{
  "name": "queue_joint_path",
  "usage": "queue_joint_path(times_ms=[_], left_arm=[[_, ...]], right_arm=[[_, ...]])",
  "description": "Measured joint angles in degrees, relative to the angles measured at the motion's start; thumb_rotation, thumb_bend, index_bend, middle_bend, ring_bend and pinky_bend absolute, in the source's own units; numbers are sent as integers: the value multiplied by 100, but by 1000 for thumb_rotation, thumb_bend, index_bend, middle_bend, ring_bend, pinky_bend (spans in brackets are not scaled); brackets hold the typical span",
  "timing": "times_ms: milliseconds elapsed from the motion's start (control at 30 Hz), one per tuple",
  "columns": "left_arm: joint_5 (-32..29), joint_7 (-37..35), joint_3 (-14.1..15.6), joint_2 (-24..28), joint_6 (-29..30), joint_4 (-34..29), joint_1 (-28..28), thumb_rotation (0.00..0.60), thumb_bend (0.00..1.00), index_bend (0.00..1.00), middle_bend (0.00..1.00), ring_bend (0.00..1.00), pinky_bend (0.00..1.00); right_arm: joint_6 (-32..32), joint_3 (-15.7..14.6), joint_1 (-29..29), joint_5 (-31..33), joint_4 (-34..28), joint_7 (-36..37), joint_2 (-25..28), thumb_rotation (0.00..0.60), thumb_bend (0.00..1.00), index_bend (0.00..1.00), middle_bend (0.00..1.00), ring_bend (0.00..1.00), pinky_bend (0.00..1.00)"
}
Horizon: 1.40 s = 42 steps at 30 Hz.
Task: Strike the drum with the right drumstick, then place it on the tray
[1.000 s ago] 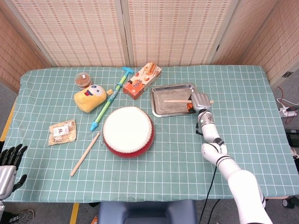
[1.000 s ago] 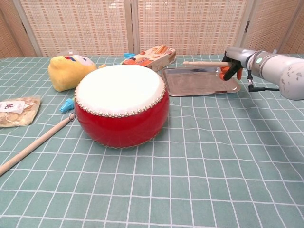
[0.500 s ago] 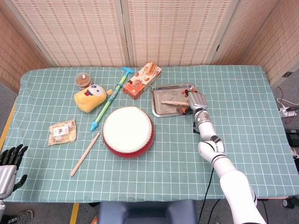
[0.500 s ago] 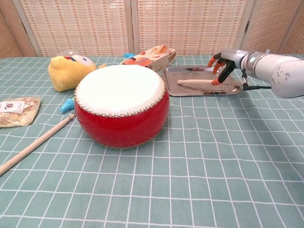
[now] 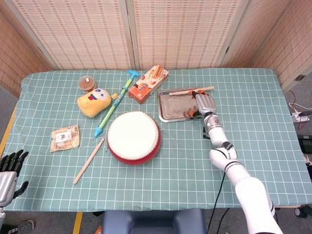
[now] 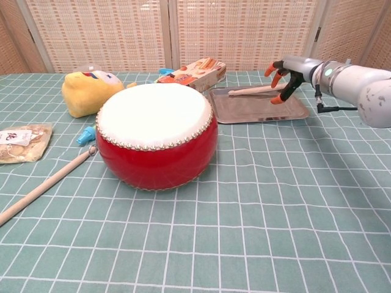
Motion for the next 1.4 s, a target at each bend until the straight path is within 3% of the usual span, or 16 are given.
queue_joint_path(times_ms=[200, 300, 600, 733, 1033, 1167, 1400], left_arm=[[79, -60, -45, 23, 45, -17, -51, 600, 265, 0, 0, 0, 0], [117, -63, -71, 35, 60, -34, -86, 600, 267, 0, 0, 0, 0], [184, -73, -151, 76, 136, -132, -157, 600, 265, 0, 0, 0, 0], [222, -50, -165, 98, 171, -194, -174, 600, 264, 0, 0, 0, 0], [313, 42, -177, 172, 269, -403, -187, 600, 265, 0, 0, 0, 0], [364, 104, -167, 202, 329, -504, -178, 600, 264, 0, 0, 0, 0], [391, 157, -150, 222, 350, -575, -171, 600, 266, 0, 0, 0, 0]], right_arm=[[979, -187, -507, -307, -1164, -9, 685, 600, 276, 268, 259, 153, 268], [1433, -239, -849, -352, -2060, -204, 1169, 600, 291, 294, 259, 160, 286], [2893, -475, -2241, -209, -5432, -1414, 3022, 600, 314, 307, 259, 165, 292], [3878, -730, -3134, -234, -6696, -1848, 3920, 600, 314, 277, 259, 151, 286], [5705, -1496, -4780, -978, -7601, -1886, 4673, 600, 314, 85, 136, 5, 89], [6136, -1754, -5234, -1331, -7722, -1585, 4754, 600, 314, 19, 82, 0, 16], [6524, -2083, -5704, -1844, -7914, -1345, 4885, 600, 314, 0, 25, 0, 0]])
